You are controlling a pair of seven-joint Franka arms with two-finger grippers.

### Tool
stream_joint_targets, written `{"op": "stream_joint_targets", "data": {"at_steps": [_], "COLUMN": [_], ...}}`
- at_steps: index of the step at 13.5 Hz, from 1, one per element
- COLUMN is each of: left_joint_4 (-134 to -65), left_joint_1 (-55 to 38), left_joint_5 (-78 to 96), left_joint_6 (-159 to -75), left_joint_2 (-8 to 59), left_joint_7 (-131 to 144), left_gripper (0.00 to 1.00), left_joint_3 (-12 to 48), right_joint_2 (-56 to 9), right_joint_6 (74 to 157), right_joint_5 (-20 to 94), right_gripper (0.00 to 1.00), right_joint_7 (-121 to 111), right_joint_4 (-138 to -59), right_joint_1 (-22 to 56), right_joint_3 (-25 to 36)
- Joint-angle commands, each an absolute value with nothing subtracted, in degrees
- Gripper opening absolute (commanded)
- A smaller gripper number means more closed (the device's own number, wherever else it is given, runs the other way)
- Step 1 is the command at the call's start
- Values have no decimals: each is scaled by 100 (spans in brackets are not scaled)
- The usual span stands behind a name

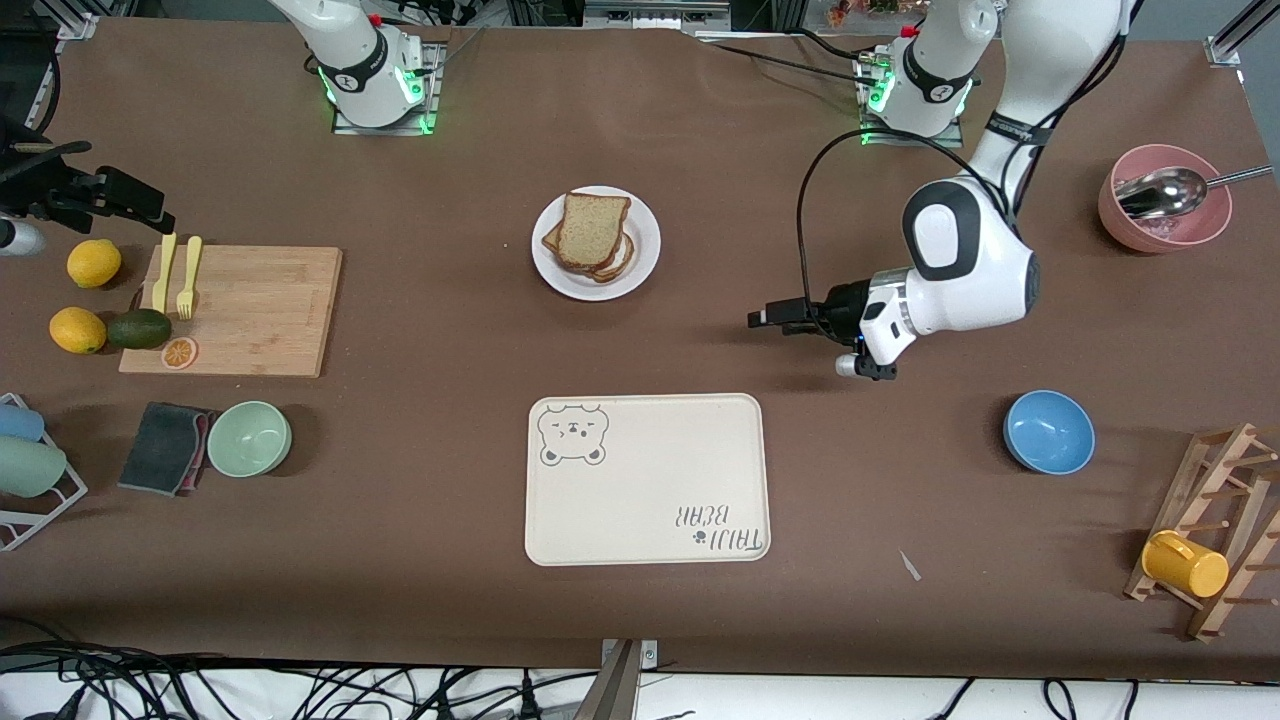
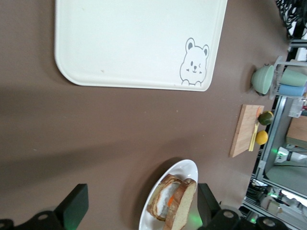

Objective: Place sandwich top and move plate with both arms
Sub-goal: 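Move the left gripper across the table toward the white plate, then lower the left gripper and grip the rim of the white plate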

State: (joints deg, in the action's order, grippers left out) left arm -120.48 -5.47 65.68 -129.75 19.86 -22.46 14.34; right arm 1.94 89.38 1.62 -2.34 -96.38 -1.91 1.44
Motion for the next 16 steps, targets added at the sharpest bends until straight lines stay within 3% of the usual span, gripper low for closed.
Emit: {"op": "stream_joint_targets", "data": {"at_steps": [1,7,9,16], "left_joint_4": [-12584,-13183,-13201,-13157], "left_joint_1": [-519,-545,-737,-1546], "left_joint_5": [7520,9587,10149,12204], "left_joint_6": [-13384,-14088,-14666,-14994], "left_joint_2": [1775,1907,1994,2680], "left_joint_7": [-3020,-4868,-5166,-7063], "left_gripper": [100,100,100,100], "left_joint_3": [1739,2635,2996,3024], "right_joint_2": [176,176,176,176], "right_joint_6": [8815,8815,8815,8815], "right_joint_5": [167,167,167,176], "right_gripper": [100,100,100,100], "right_joint_7": [-264,-264,-264,-264], "right_joint_4": [-9536,-9536,-9545,-9545], "right_joint_1": [-255,-255,-255,-246], "right_joint_3": [97,97,97,97]}}
